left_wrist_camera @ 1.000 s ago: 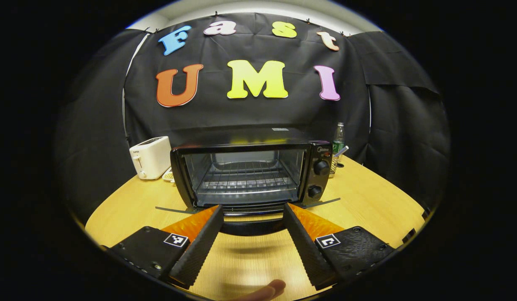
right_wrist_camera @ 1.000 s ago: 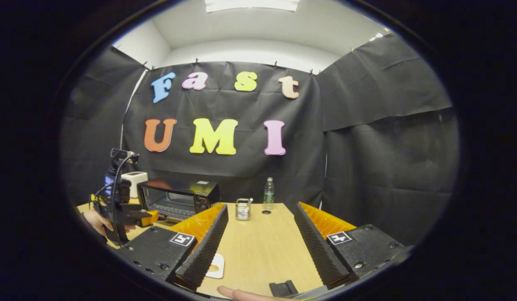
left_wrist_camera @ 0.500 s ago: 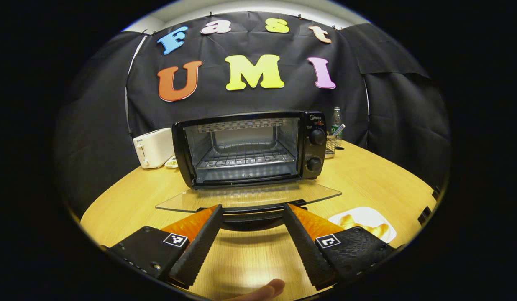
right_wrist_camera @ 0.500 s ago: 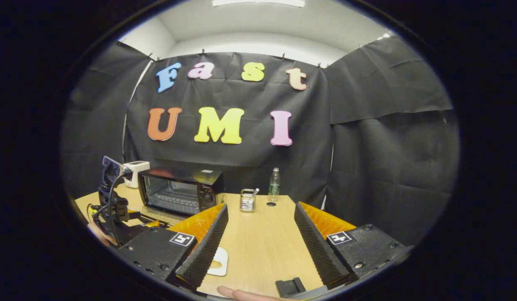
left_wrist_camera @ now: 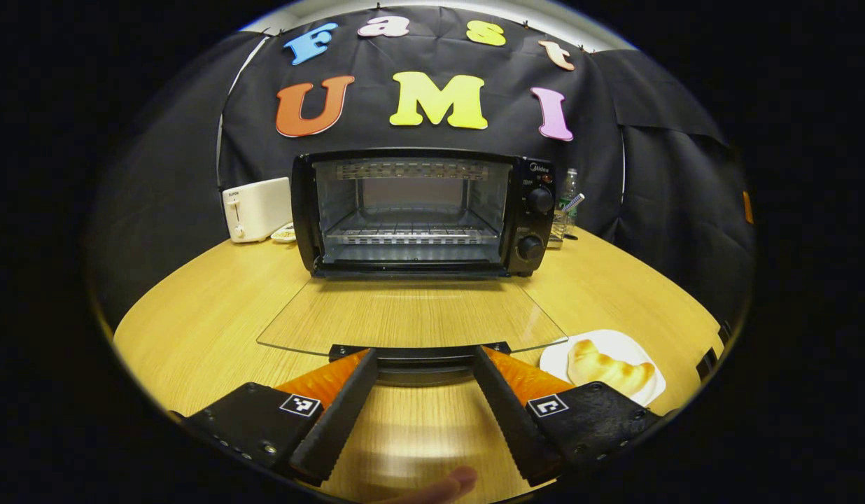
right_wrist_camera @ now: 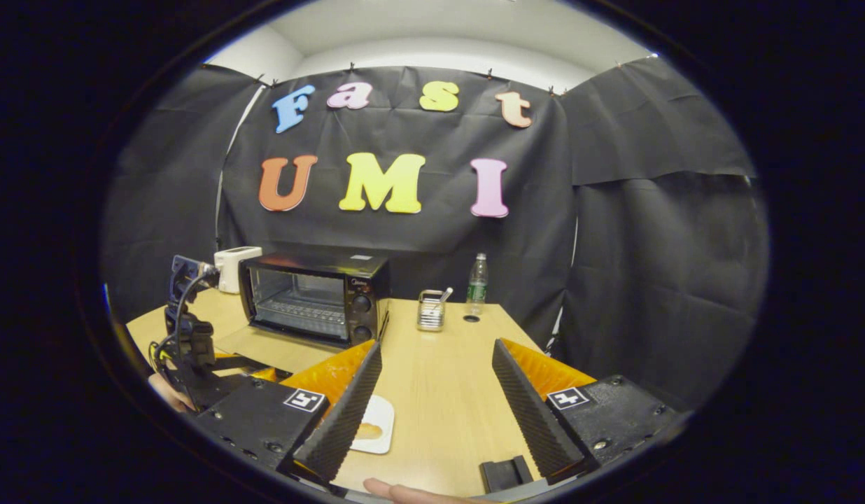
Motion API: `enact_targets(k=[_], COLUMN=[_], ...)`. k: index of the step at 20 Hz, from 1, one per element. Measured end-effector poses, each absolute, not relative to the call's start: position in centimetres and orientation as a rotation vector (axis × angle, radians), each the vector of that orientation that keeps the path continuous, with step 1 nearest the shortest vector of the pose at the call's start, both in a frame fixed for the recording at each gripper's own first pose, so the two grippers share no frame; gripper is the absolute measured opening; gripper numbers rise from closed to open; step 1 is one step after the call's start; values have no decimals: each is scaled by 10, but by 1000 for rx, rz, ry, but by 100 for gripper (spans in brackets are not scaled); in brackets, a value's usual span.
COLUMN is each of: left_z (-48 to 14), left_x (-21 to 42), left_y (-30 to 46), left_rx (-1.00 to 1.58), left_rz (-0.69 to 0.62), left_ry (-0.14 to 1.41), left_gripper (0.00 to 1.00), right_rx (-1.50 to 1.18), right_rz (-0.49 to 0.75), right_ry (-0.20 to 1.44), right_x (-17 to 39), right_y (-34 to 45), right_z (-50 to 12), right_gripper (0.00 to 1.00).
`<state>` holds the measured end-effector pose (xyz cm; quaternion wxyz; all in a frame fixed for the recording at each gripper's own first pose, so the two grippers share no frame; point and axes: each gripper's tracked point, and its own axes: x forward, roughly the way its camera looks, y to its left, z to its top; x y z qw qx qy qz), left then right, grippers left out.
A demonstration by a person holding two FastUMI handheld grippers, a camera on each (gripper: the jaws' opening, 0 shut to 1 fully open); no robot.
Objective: Open the electric oven with the left hand, put the food in, and close the electric oven.
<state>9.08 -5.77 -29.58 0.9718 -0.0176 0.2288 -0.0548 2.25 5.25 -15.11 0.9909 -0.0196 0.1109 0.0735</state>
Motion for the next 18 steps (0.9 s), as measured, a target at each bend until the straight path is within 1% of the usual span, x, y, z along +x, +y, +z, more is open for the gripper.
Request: enact_targets(k=[3,5,6,7,8,12,13,16,18], left_z=[-290,-274,-263,-247,-232,-173,-157,-106,-83], left_x=[88,82,77,71,63,28,19,-5,-19], left_y=[-50,-41,-38,-35,-32,-17,-12,5,16], left_rx=[-60,-65,-68,-68,-67,-41,-29,-16,-45], left_rz=[-108,-95,-94,-95,-97,-80,-72,-47,-34], left_ry=[462,435,417,388,355,242,208,107,71], left_gripper=[92,92,92,92,92,92,91,91,91], right_rx=[-23,3,15,24,32,41,39,27,25], right_rz=[210,258,287,318,347,416,429,470,499], right_ry=[281,334,359,384,414,500,513,554,566], right_x=[26,29,30,32,34,38,40,43,41], right_y=[64,75,83,91,99,124,130,152,166], right_z=[-179,-199,-210,-219,-232,-269,-276,-294,-298], right_gripper=[100,99,97,100,100,96,99,91,85])
